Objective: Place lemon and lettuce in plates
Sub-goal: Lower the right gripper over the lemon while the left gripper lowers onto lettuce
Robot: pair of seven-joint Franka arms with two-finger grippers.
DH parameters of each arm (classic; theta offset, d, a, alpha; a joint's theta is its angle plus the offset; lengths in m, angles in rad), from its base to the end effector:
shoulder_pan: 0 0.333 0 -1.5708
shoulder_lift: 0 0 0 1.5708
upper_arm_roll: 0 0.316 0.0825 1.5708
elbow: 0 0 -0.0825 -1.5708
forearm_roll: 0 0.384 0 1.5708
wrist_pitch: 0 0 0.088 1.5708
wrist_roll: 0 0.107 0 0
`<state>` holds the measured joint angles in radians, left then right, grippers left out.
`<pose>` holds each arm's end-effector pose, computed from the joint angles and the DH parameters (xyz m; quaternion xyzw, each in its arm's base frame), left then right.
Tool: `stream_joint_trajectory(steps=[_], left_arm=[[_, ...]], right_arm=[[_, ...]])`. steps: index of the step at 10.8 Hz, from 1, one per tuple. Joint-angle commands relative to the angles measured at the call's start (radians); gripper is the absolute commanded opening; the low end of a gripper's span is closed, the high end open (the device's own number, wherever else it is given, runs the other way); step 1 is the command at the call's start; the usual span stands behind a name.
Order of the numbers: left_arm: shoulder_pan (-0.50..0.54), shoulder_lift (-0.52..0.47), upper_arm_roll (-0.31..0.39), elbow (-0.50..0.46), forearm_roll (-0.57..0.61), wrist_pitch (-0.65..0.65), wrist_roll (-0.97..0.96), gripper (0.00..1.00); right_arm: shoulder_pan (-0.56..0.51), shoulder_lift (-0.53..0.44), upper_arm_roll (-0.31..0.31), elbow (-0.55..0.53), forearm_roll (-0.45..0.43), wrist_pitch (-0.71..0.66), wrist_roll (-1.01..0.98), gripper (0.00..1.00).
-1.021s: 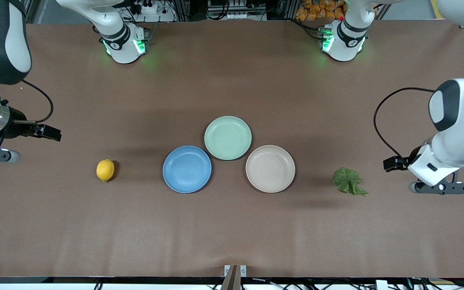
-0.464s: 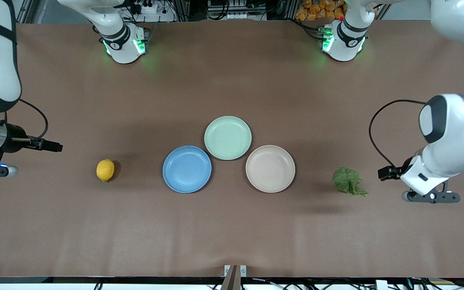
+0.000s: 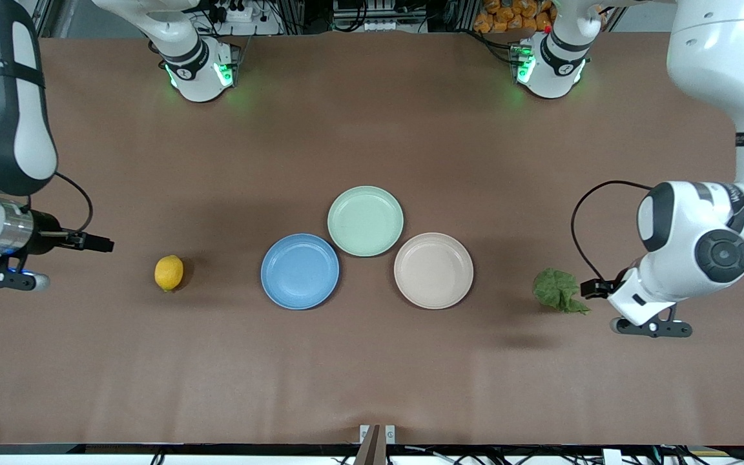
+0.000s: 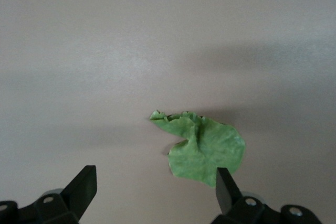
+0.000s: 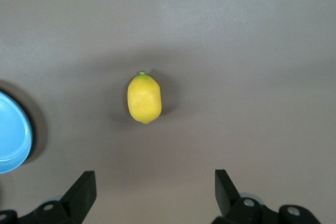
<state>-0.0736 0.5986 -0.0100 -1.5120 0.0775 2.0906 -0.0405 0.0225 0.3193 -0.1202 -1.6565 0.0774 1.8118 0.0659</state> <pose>0.7019 -0.0539 0.3124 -0.9987 0.0403 0.0080 0.0312 0.6304 -0.0485 0.4130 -0.9923 0.0922 0.0803 0.0190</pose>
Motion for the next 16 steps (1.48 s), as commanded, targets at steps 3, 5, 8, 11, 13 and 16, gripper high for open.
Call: stream_joint_trajectory(steps=[3,5,8,11,13,16], left_arm=[[0.006,0.082,0.002,0.010,-0.079,0.123,0.011,1.00],[-0.003,0.093,0.004,-0.008,-0.078,0.152,0.011,1.00],[-0.005,0.083,0.004,-0.117,-0.078,0.271,0.010,1.00],[-0.005,0.084,0.004,-0.146,-0.078,0.278,0.007,1.00],[-0.017,0.087,0.002,-0.157,-0.078,0.279,0.007,1.00],[-0.025,0.093,0.002,-0.159,-0.078,0.279,0.007,1.00]], right_arm=[[0.010,0.003,0.005,-0.106,0.016,0.136,-0.020,1.00],[0.023,0.027,0.005,-0.112,0.015,0.179,-0.020,1.00],[0.037,0.040,0.007,-0.222,0.016,0.367,-0.020,1.00],[0.045,0.067,0.007,-0.243,0.016,0.415,-0.020,1.00],[0.048,0.095,0.010,-0.279,0.016,0.506,-0.018,1.00],[0.059,0.122,0.010,-0.313,0.016,0.590,-0.017,1.00]])
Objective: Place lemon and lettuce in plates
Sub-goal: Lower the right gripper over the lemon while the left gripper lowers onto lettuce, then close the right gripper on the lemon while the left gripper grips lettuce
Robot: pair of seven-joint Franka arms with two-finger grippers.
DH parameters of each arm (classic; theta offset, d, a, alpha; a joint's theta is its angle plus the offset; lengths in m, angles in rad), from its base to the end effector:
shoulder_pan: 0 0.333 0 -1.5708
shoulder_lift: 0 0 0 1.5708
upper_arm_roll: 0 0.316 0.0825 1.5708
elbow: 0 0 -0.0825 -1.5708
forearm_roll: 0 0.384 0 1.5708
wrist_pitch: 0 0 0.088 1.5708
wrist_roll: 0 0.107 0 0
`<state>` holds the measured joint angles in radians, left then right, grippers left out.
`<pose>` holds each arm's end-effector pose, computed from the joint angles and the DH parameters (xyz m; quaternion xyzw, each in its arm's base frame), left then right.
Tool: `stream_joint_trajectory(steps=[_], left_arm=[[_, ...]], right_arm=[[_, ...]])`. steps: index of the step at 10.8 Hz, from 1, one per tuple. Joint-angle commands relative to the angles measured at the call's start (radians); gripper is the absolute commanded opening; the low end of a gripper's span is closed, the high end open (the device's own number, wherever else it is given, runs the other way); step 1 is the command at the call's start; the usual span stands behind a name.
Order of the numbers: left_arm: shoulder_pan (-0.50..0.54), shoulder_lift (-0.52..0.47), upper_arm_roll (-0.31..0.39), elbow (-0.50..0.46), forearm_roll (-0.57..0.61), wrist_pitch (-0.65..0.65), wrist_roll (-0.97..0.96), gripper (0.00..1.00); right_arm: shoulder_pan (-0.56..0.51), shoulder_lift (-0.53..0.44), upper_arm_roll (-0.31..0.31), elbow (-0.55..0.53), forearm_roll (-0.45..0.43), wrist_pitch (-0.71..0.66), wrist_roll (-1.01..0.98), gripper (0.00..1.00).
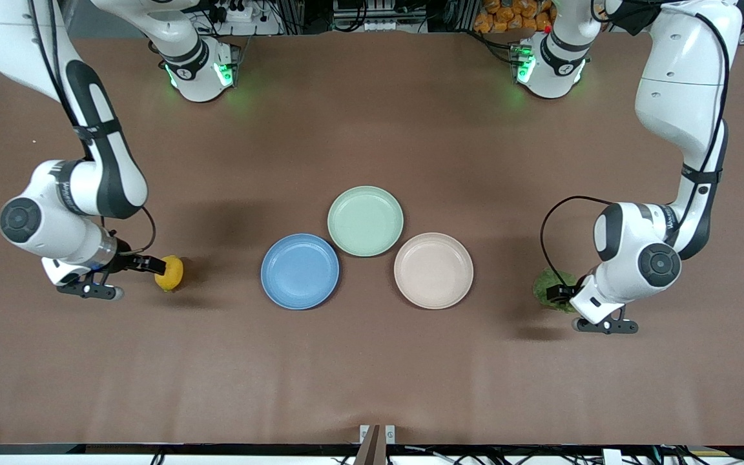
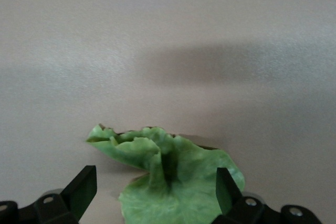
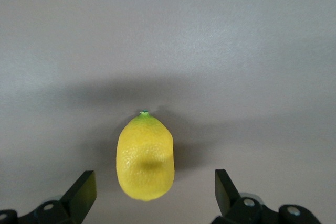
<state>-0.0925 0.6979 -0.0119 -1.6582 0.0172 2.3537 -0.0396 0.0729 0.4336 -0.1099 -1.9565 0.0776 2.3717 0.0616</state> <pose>0.6803 -0.0701 0.2018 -0.9993 0.0371 0.0010 0.0023 0.6160 -0.0194 0.2537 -0.9973 0.0724 0.0075 0.0036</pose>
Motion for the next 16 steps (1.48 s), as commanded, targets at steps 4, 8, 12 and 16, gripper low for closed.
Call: stream_joint_trajectory(steps=[4,8,12,16], left_arm=[[-0.004,0.009,0.004,-0.012,-0.017,0.016,0.009,1.00],[-0.004,0.021,0.004,-0.012,-0.017,0.016,0.009,1.00],[-0.006,0.031,0.004,-0.012,-0.017,0.016,0.003,0.72],[-0.009,0.031,0.004,-0.014,-0.017,0.016,-0.011,0.16]], right_arm=[[0.025,0.056,-0.001,-0.027,0.021,0.121,0.000,1.00],[0.027,0.088,0.000,-0.048,0.021,0.188,0.000,1.00],[0.036,0.086,-0.001,-0.059,0.021,0.192,0.003,0.41],[0.036,0.082,-0.001,-0.055,0.021,0.181,0.000,0.22]])
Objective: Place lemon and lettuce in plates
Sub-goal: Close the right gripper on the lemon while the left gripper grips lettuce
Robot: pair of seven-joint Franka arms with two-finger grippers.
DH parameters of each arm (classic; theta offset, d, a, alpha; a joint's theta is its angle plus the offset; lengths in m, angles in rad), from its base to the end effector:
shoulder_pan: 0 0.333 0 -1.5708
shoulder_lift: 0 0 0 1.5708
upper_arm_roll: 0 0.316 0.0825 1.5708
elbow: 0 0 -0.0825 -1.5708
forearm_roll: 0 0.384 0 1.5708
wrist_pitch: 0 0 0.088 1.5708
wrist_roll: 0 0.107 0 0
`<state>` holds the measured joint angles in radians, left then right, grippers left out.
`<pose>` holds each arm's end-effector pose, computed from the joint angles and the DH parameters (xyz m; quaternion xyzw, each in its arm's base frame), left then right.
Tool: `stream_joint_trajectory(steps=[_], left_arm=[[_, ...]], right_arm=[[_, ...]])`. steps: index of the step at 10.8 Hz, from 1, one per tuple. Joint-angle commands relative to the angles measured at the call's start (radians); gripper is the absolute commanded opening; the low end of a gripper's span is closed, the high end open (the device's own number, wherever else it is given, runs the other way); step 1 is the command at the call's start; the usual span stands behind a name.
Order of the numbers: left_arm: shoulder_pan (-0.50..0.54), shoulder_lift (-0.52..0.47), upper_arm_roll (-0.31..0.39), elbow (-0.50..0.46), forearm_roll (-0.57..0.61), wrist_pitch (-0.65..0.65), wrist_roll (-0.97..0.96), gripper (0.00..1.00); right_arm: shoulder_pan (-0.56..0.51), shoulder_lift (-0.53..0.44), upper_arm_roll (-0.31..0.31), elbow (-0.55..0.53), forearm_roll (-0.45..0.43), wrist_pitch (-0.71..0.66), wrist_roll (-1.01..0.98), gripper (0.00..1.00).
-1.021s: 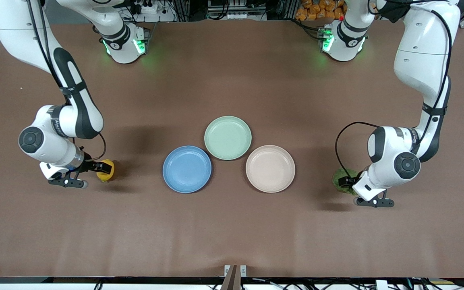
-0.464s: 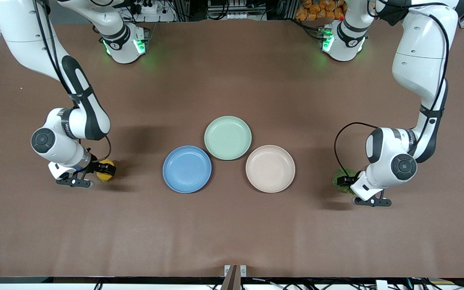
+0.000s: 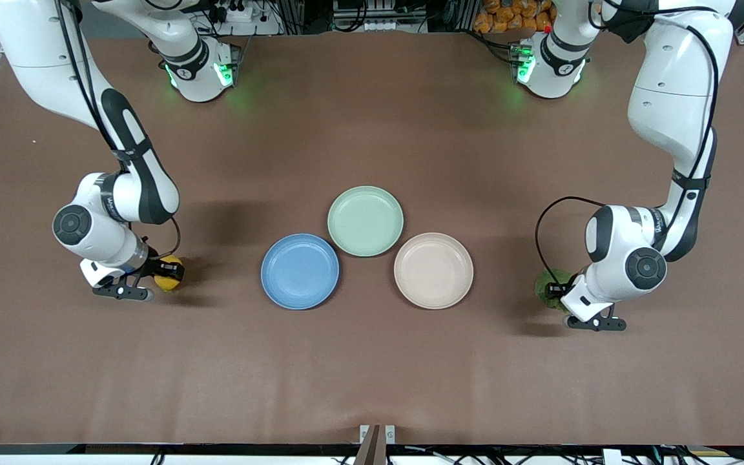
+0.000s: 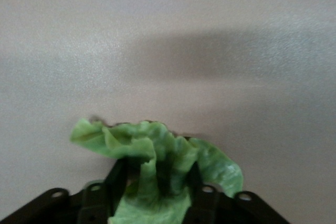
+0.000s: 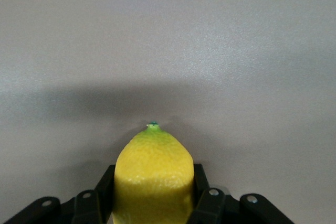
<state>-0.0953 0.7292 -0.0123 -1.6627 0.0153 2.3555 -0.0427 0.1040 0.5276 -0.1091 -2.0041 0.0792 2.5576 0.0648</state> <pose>0.6744 -0.0718 0.1787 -0.9992 0.0365 0.0180 0.0026 0.6091 -0.0029 0.1941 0.9981 -0.0599 0.0153 0.0045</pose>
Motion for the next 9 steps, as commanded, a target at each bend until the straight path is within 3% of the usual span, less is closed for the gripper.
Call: stream_joint_trajectory(steps=[1,3,4,9], left_arm=[[-0.006,-0.001,0.005,-0.011,-0.015,0.015,-0.008,0.11],[-0.006,-0.013,0.005,-0.011,-0.015,0.010,-0.008,0.00],[-0.006,-0.019,0.003,-0.009,-0.015,0.008,-0.008,0.00],[-0.072,-0.088,0.002,-0.008,-0.017,-0.082,-0.034,0.00]], right_arm=[[0.006,-0.021,0.000,0.004,0.019,-0.045,-0.003,0.20],[0.006,-0.034,0.003,0.079,0.019,-0.204,0.001,0.20],[0.016,-0.043,0.005,0.097,0.019,-0.232,0.001,0.19],[0.095,-0.040,0.014,0.134,0.021,-0.234,0.073,0.16]])
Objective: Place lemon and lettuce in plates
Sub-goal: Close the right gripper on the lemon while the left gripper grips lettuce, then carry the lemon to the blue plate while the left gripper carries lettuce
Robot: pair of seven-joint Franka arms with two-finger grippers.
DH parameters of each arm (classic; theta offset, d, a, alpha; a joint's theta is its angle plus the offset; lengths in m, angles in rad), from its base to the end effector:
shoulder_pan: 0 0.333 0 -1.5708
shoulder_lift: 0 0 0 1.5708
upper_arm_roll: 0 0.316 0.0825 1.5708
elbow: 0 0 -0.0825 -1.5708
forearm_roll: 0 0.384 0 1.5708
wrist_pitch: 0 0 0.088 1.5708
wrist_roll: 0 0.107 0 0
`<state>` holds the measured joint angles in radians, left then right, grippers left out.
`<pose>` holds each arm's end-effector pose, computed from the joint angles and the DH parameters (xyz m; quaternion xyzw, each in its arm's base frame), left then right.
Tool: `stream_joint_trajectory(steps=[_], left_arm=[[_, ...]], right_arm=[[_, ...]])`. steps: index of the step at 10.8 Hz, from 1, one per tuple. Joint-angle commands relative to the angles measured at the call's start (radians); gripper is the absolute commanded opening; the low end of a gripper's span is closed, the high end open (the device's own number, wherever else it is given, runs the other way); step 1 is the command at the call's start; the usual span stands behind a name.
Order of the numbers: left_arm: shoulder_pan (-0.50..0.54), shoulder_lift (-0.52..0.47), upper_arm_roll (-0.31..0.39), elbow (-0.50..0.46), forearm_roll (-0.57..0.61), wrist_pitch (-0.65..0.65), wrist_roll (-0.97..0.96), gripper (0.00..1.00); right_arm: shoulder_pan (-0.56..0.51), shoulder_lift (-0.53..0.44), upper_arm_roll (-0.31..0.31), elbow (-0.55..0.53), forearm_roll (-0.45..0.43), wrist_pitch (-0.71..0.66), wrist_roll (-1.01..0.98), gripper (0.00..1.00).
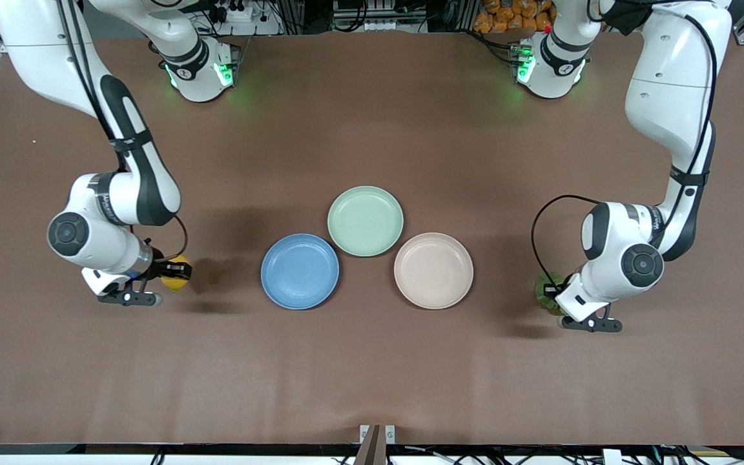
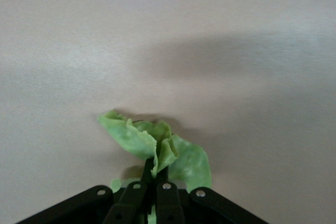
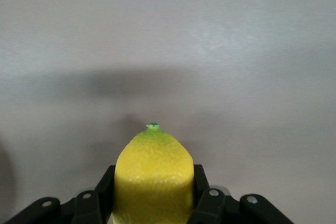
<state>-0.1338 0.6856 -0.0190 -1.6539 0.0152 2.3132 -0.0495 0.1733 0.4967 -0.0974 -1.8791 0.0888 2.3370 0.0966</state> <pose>0.6748 -0.1022 0.2085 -0.9984 0.0548 0.0131 0.0008 0.6306 0.0526 0.2429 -0.9992 0.0363 0.0183 0.0066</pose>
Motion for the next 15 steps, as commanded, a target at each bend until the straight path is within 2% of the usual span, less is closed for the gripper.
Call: stream_joint_trajectory(steps=[1,4,8,11,15], left_arm=[[-0.053,-0.055,0.008,-0.014,-0.017,-0.055,-0.073,0.00],[-0.137,-0.087,0.010,-0.009,-0.017,-0.090,-0.225,0.00],[-0.208,-0.120,0.007,-0.007,-0.021,-0.115,-0.361,0.00],[-0.240,-0.124,-0.039,-0.007,-0.027,-0.115,-0.501,0.00],[-0.309,-0.104,-0.078,0.017,-0.028,-0.106,-0.640,0.00]], right_arm=[[0.046,-0.007,0.005,0.018,0.011,-0.013,0.073,0.16],[0.121,0.022,0.027,0.054,0.025,-0.001,0.201,0.16],[0.210,0.036,0.028,0.067,0.074,0.002,0.206,0.16],[0.264,0.057,0.028,0.080,0.074,0.010,0.206,0.16],[0.330,0.112,0.027,0.087,0.075,0.109,0.264,0.17]])
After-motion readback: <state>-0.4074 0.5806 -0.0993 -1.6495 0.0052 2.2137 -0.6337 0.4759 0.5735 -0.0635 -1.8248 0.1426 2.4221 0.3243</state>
